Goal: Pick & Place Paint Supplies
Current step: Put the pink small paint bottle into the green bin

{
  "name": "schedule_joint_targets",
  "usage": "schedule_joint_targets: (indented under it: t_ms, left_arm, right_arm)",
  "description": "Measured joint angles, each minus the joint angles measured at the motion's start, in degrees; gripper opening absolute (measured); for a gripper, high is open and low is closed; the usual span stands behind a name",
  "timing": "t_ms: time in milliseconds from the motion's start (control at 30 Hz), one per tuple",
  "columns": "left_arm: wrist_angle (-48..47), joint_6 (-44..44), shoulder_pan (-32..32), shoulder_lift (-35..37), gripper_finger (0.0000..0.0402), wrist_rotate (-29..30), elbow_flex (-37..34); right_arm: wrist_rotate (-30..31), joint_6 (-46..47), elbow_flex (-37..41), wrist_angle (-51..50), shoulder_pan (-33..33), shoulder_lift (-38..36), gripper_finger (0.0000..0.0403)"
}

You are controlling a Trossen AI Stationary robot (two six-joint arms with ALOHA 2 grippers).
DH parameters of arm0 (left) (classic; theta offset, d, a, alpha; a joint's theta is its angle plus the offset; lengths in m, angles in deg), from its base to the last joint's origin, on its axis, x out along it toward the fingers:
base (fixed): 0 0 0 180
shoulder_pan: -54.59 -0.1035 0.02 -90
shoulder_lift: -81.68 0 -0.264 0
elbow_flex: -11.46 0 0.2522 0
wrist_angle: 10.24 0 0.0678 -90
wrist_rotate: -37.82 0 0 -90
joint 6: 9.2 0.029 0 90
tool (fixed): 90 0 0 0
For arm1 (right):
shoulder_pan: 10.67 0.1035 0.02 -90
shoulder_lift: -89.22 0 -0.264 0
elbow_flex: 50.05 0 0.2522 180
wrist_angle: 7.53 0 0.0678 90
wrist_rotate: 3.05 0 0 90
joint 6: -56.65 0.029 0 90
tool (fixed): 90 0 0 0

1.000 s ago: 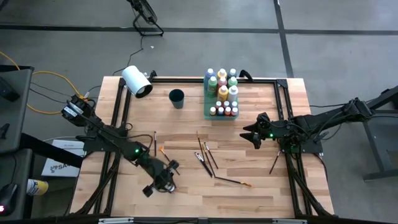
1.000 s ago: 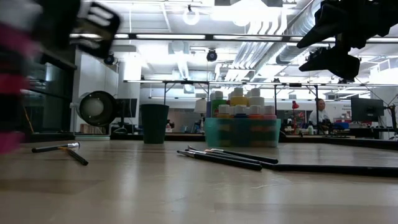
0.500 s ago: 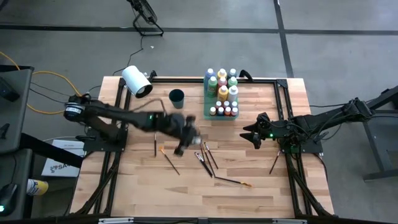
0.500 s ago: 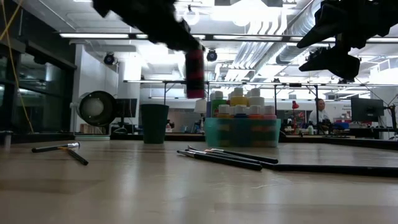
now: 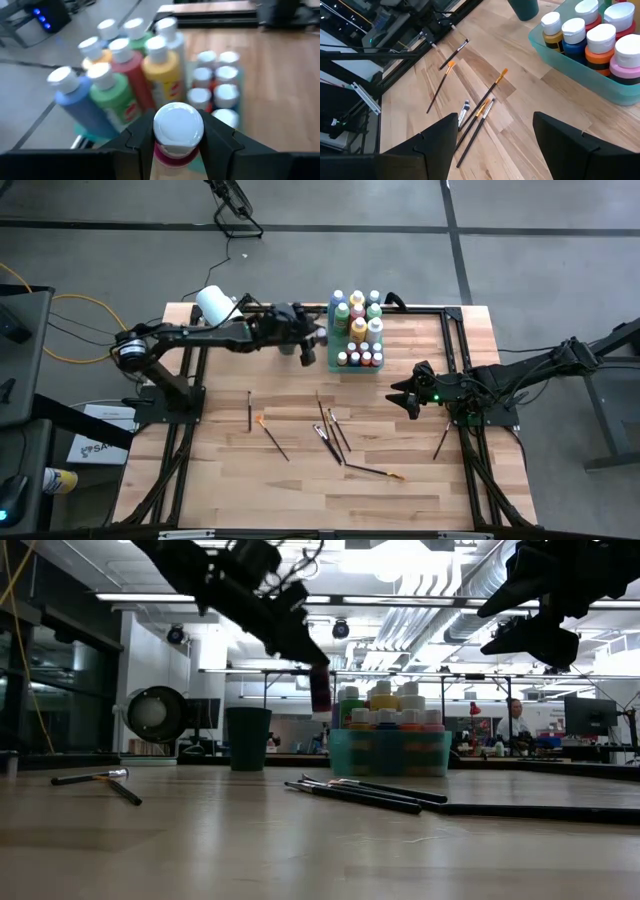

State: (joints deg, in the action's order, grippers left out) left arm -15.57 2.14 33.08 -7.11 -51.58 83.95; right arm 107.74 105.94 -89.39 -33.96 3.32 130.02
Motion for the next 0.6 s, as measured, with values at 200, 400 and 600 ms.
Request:
schedule_joint_targets:
  t_ms: [200, 400, 600]
  left_arm:
    - [0.9, 4.1, -2.5, -8.3, 0.012, -7.2, 6.7]
    - [-4.4, 6.0, -2.5, -17.2, 0.012, -9.3, 16.2]
    - [-8.4, 6.3, -2.5, -21.6, 0.012, -10.3, 19.5]
  right_arm:
    - [0.0, 0.0, 0.0, 0.0, 0.0, 0.0, 0.0252]
    - [0.0, 0.0, 0.0, 0.1, 0.0, 0.0, 0.0252]
    - [0.0, 0.0, 0.0, 0.1, 0.0, 0.0, 0.0252]
